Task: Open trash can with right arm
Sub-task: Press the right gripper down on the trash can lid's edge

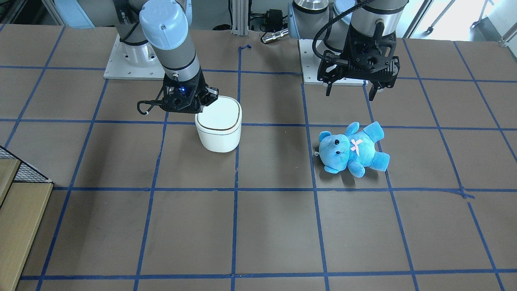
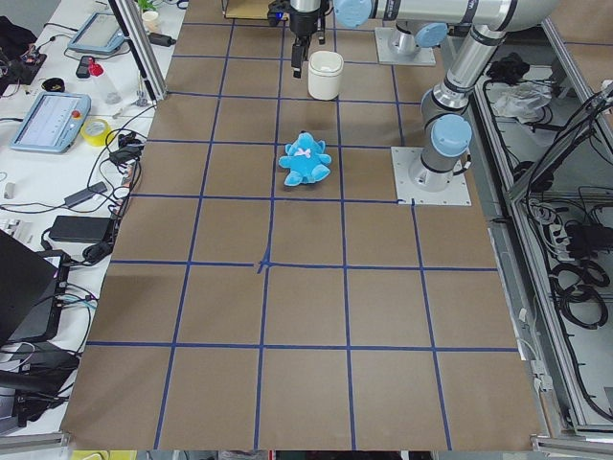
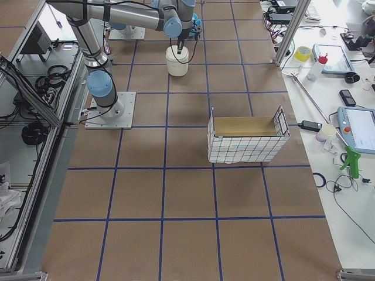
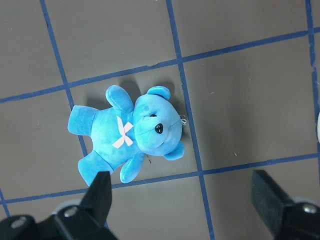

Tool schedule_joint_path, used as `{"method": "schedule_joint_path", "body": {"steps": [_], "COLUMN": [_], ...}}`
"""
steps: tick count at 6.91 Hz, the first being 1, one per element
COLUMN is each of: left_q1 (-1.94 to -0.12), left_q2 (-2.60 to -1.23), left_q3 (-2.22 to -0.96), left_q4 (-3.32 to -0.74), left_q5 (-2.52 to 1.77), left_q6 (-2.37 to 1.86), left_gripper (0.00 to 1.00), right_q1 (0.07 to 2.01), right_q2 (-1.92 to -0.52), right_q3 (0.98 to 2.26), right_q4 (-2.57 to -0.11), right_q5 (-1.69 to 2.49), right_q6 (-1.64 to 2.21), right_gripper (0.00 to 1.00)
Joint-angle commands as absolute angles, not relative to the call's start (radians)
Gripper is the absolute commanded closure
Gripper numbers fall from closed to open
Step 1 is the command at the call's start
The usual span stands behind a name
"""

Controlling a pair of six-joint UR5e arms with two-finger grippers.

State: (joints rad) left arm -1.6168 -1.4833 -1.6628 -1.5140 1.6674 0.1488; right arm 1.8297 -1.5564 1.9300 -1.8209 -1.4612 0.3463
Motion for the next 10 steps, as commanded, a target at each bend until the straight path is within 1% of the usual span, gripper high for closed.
{"method": "schedule_joint_path", "body": {"steps": [1,10], "left_q1": [-1.617,-1.617], "left_q2": [-1.483,-1.483], "left_q3": [-1.663,-1.663], "left_q4": [-1.514,-1.514], "left_q5": [1.667,1.667], "left_q6": [0.149,0.149], "left_gripper": [0.00,0.00], "right_q1": [1.830,1.830], "right_q2": [-1.555,-1.525], "right_q3": [1.956,1.973], "right_q4": [-1.825,-1.832], "right_q5": [-1.459,-1.459], "right_q6": [0.348,0.359], "right_gripper": [1.00,1.00]}}
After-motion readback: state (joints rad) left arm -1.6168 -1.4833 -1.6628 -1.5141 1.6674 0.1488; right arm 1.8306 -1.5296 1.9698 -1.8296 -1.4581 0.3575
